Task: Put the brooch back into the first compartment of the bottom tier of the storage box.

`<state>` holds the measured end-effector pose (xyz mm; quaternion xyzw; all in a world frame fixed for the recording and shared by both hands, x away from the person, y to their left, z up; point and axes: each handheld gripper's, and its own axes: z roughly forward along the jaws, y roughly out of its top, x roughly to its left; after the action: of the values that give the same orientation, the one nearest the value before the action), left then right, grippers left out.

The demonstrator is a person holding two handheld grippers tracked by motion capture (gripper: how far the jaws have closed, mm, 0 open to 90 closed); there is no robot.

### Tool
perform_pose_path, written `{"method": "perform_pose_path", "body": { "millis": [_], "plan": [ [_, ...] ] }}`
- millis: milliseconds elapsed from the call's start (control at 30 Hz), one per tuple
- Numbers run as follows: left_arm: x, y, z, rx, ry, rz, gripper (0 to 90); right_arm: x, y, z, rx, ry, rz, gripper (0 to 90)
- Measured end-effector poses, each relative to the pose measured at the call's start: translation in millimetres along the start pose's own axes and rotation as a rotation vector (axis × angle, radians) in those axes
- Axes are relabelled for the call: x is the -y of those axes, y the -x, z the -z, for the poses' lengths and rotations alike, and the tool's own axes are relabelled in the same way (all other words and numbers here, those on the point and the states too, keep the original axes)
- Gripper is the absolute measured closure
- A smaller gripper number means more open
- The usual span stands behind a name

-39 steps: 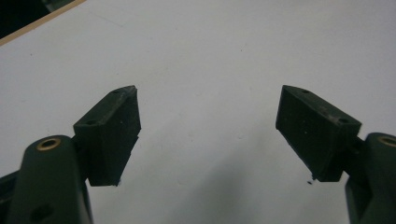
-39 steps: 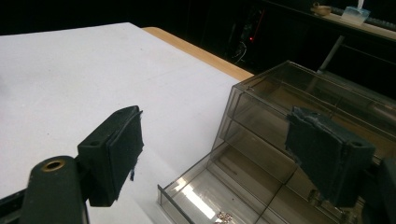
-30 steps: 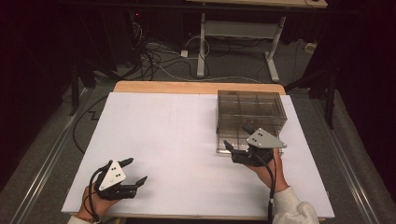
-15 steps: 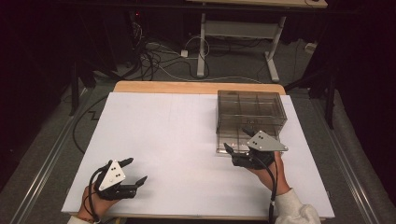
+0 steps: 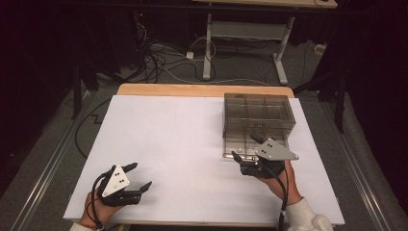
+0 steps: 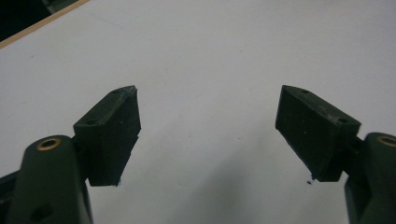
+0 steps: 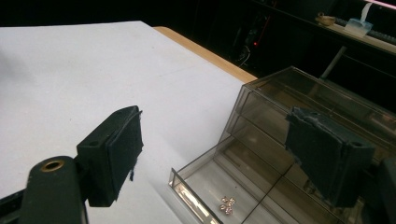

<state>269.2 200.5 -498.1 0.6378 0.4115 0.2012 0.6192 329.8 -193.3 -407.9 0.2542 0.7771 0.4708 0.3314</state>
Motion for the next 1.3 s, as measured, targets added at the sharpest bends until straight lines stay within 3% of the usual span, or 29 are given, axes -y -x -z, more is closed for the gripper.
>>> {"method": "perform_pose_path", "body": {
  "millis": [1300],
  "plan": [
    [0.9,1.3,-1.1,0.005,-0.007,0.003,21.4,16.7,-5.6,27.2,0.02,-0.008,0.065,19.0]
  ]
}}
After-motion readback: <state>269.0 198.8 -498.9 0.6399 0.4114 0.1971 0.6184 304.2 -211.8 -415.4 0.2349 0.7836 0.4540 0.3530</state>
